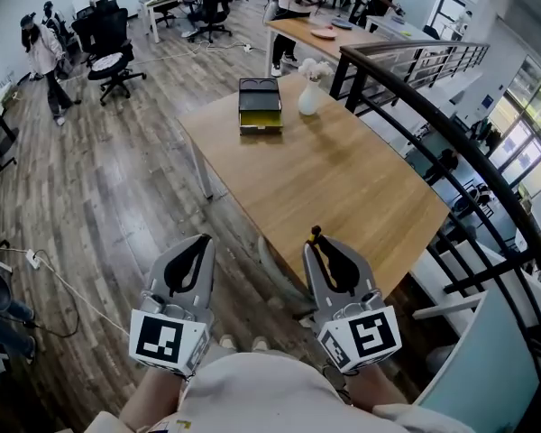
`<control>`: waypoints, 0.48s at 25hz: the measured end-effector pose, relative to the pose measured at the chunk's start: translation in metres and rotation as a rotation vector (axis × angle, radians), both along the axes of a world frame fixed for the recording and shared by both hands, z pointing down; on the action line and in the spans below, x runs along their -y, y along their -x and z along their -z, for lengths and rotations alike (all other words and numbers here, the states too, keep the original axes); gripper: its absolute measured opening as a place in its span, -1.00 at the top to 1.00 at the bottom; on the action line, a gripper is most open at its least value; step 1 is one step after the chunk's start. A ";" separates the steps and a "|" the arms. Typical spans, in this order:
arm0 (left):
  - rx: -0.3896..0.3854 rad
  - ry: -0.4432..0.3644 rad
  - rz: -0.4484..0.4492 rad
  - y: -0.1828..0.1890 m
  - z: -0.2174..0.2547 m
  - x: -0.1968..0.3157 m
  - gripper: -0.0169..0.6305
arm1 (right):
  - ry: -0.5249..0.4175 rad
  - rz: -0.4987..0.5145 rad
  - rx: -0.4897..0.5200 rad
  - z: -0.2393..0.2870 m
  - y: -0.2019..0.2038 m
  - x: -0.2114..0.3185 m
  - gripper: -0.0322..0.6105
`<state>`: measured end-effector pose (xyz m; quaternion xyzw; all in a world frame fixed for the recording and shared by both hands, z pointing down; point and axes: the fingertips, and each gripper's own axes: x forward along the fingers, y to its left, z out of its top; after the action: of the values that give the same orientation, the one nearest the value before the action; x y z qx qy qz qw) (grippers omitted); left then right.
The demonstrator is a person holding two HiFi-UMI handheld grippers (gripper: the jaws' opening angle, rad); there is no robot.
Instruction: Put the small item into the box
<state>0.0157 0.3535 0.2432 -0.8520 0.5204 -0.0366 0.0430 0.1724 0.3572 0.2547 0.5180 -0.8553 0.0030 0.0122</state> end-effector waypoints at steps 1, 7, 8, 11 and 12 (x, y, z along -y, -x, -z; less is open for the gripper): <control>-0.004 -0.001 0.000 -0.002 0.000 0.000 0.95 | 0.004 0.002 0.004 -0.002 -0.002 0.000 0.69; 0.001 -0.005 0.012 -0.015 -0.005 -0.001 0.95 | 0.004 0.023 0.015 -0.008 -0.013 0.002 0.69; 0.004 -0.006 0.013 -0.018 -0.005 -0.002 0.95 | 0.006 0.028 0.017 -0.008 -0.014 0.001 0.69; 0.007 -0.013 0.018 -0.023 -0.004 -0.001 0.95 | 0.007 0.044 0.022 -0.010 -0.016 0.001 0.69; 0.007 -0.016 0.021 -0.023 -0.004 0.000 0.94 | 0.006 0.048 0.022 -0.010 -0.016 0.002 0.69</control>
<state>0.0389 0.3534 0.2473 -0.8459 0.5296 -0.0357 0.0514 0.1888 0.3551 0.2648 0.4971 -0.8676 0.0108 0.0042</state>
